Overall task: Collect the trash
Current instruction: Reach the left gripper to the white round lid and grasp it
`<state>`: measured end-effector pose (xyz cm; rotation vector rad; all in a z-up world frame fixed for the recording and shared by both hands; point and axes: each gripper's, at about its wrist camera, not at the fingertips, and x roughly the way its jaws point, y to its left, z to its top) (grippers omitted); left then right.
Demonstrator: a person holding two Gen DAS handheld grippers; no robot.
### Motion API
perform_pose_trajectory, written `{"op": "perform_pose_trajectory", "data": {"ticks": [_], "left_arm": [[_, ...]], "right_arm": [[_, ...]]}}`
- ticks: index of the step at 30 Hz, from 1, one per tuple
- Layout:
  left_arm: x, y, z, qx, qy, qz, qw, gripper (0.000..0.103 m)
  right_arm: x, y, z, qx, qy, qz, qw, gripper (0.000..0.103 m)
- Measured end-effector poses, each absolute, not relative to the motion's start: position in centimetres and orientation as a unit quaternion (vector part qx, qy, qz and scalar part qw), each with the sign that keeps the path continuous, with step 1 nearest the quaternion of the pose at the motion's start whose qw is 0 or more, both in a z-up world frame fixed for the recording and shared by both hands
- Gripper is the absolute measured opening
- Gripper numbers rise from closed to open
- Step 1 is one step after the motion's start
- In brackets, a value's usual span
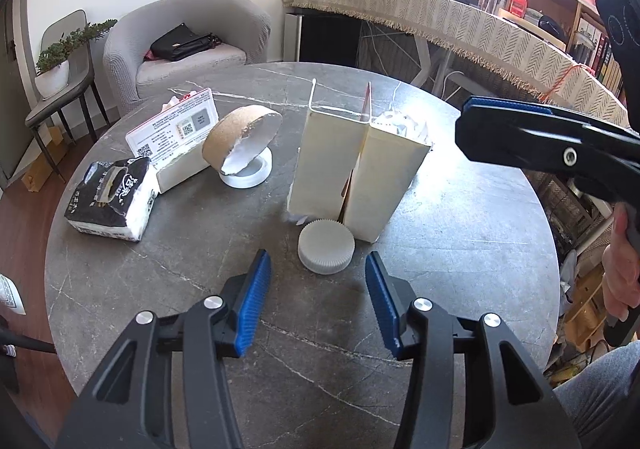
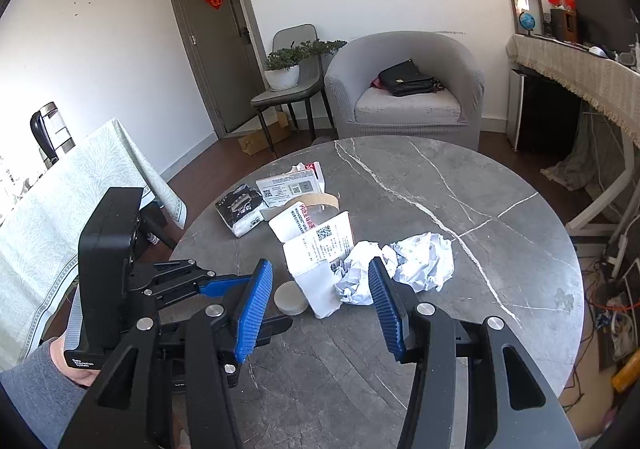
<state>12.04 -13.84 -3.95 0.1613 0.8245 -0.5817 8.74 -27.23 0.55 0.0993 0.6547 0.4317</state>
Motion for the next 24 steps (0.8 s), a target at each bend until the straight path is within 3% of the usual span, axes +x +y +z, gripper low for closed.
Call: {"op": "perform_pose_trajectory", "data": {"ticks": [12,15,24], "left_arm": [[13.3,-14.6,-3.9,0.067,0.397,-0.278,0.872,0.046],[13.4,-14.7,-4.0,0.062,0.395,-0.274,0.875,0.033],[12.8,-14.2,-3.8,0.060,0.396,-0.274,0.874,0.032]], "right_arm": [[8.9,-26.9,-0.2,0.021,0.325,0.221,0.919,0.051],[9.4,-26.1,-0.2,0.003,0.323,0.227,0.919,0.051],[10.0,-24.8,-0.9,-0.016,0.323,0.230,0.918,0.044]]}}
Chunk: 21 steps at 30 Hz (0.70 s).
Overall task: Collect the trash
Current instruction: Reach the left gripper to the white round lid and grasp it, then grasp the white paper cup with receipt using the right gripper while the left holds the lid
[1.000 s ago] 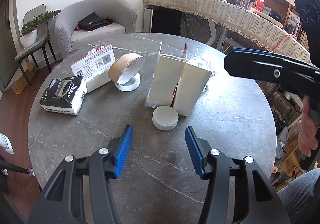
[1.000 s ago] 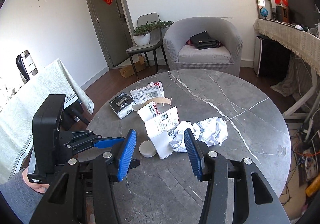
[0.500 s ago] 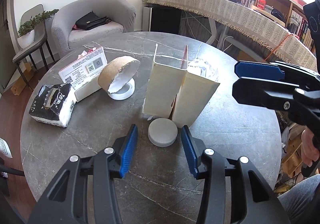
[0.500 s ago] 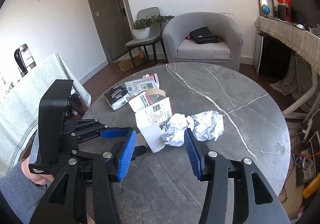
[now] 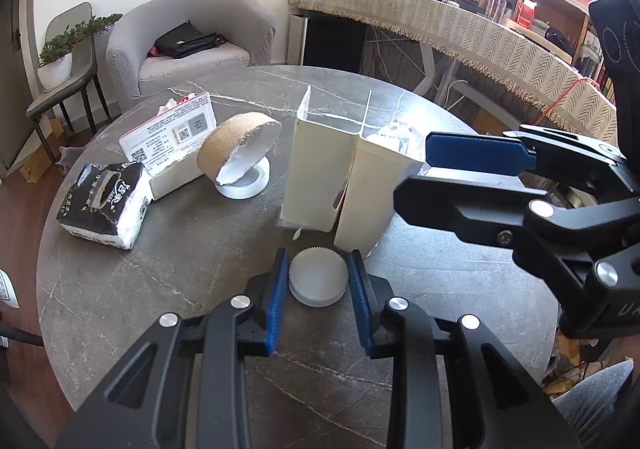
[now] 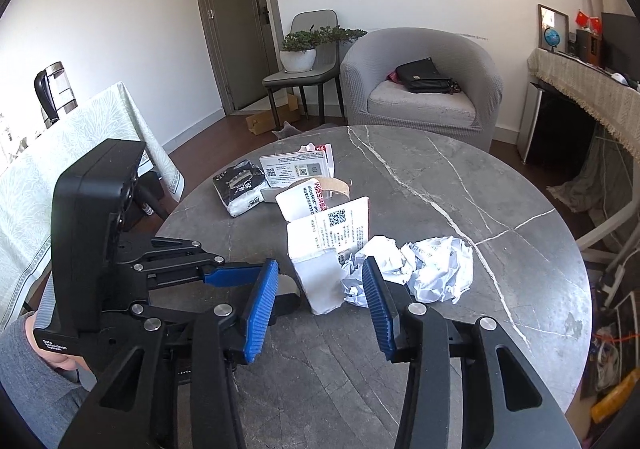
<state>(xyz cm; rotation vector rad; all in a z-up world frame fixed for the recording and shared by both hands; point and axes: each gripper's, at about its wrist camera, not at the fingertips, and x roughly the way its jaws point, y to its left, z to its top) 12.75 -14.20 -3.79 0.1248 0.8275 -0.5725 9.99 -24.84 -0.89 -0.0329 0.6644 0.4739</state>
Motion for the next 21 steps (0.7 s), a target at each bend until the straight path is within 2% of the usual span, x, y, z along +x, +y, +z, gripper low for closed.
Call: {"op": "perform_pose_trajectory", "data": {"ticks": [15,18,21], "left_arm": [[11.4,-11.5,-3.1,0.047,0.397,-0.265,0.877,0.032],[11.3,-10.9,-3.1,0.048,0.397,-0.263,0.878,0.032],[11.2,-10.4,-3.0,0.051,0.398,-0.260,0.878,0.032]], "right_arm": [[10.4,-21.7,-1.4,-0.114,0.309,0.199,0.923,0.040],[10.9,-21.4,-1.7,-0.115,0.314,0.194,0.922,0.036],[11.1,-21.3,-1.7,-0.112,0.313,0.192,0.923,0.026]]}}
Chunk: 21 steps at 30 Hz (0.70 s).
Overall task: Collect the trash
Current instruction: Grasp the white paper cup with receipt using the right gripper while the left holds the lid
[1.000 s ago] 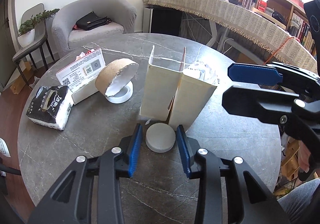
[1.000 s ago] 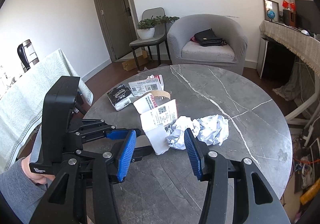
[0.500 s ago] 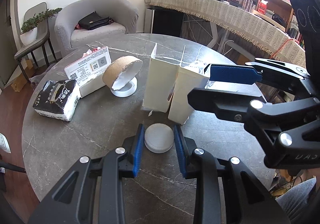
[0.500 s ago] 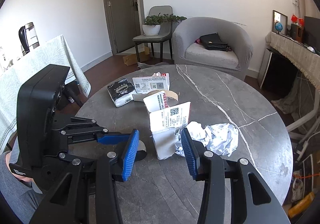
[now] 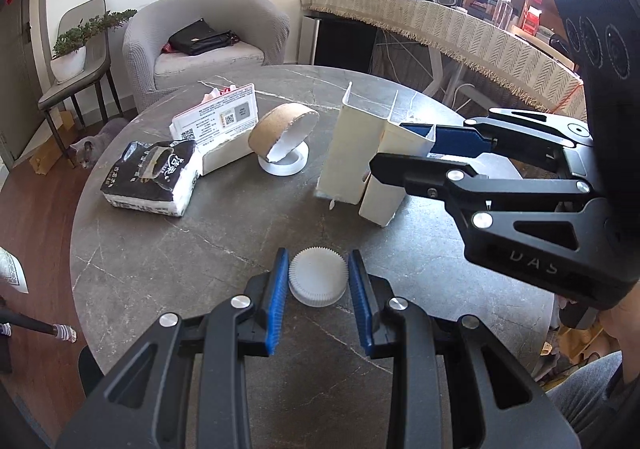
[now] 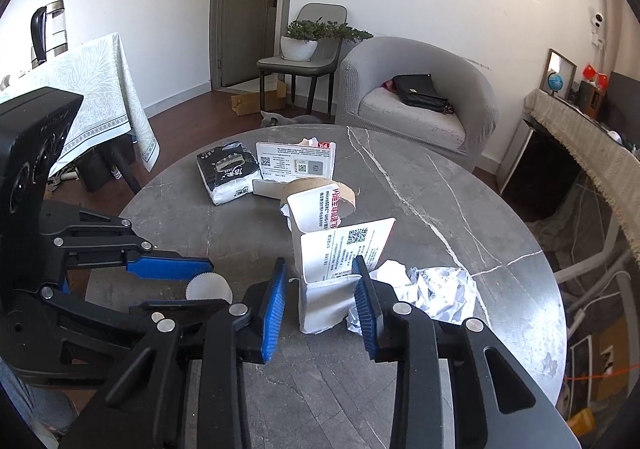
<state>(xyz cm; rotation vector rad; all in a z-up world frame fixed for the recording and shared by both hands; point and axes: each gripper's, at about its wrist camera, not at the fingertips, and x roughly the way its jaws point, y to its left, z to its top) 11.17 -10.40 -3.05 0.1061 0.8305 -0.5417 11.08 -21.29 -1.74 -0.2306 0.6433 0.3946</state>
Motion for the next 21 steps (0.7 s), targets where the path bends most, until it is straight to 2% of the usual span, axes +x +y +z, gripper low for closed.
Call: {"op": "perform_pose_trajectory", "data": {"ticks": [21], "left_arm": [[9.6,-5.1,-0.3,0.029,0.375,-0.240,0.895,0.032]], "right_arm": [[10.4,-17.6,0.3,-0.117,0.300,0.210,0.923,0.024]]}}
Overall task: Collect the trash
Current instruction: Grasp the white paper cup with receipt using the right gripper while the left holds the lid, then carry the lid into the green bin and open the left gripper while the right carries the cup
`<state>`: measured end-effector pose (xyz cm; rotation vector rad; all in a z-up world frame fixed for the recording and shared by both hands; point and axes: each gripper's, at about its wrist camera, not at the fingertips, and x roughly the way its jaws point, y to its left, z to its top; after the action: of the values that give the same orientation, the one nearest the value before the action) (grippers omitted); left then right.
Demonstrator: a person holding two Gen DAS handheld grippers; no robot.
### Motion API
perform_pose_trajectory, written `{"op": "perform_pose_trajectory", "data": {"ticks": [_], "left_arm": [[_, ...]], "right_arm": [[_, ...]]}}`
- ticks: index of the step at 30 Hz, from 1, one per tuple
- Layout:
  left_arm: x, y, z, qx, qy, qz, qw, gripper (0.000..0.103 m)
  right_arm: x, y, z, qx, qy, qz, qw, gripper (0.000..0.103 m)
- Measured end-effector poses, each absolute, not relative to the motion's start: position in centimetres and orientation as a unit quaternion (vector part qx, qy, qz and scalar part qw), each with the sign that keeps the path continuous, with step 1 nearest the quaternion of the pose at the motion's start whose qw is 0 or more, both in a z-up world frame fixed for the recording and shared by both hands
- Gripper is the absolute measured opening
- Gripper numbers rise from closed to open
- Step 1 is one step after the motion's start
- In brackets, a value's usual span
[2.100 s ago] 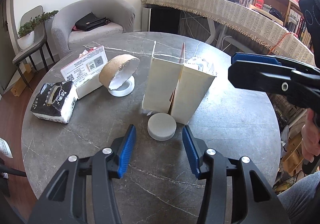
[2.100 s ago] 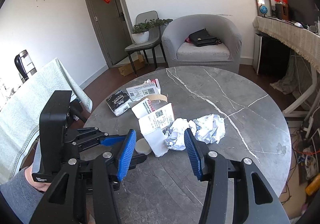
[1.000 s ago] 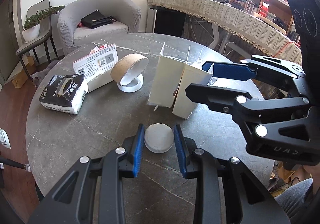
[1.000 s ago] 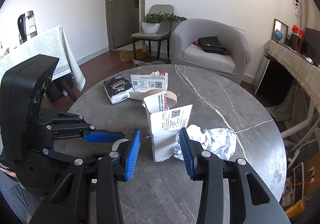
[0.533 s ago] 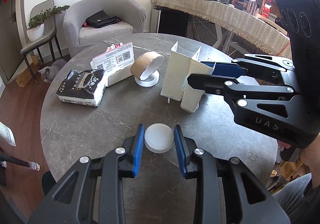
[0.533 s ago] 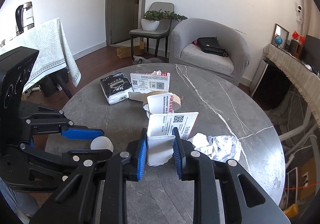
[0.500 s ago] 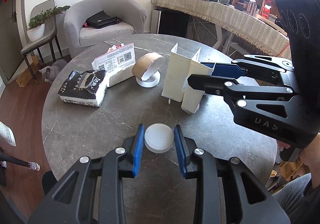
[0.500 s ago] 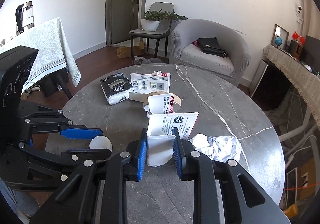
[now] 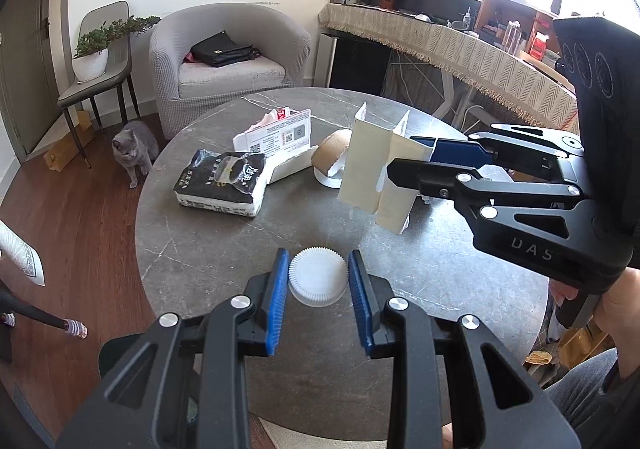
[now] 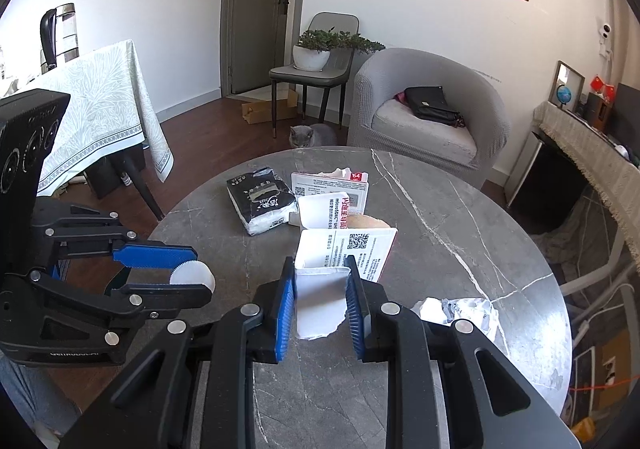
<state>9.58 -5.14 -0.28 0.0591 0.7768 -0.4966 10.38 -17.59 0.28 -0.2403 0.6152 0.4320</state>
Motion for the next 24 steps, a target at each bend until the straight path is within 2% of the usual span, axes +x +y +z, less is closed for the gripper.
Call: {"op": "perform_pose_trajectory", "data": {"ticks": [24], "left_arm": [[8.2,6.4,-1.2,-0.007,0.392,-0.136,0.910,0.032]], "right_arm": [[9.2,-9.0,2.4,-0.112,0.285,0.301,0.903,0.024]]}}
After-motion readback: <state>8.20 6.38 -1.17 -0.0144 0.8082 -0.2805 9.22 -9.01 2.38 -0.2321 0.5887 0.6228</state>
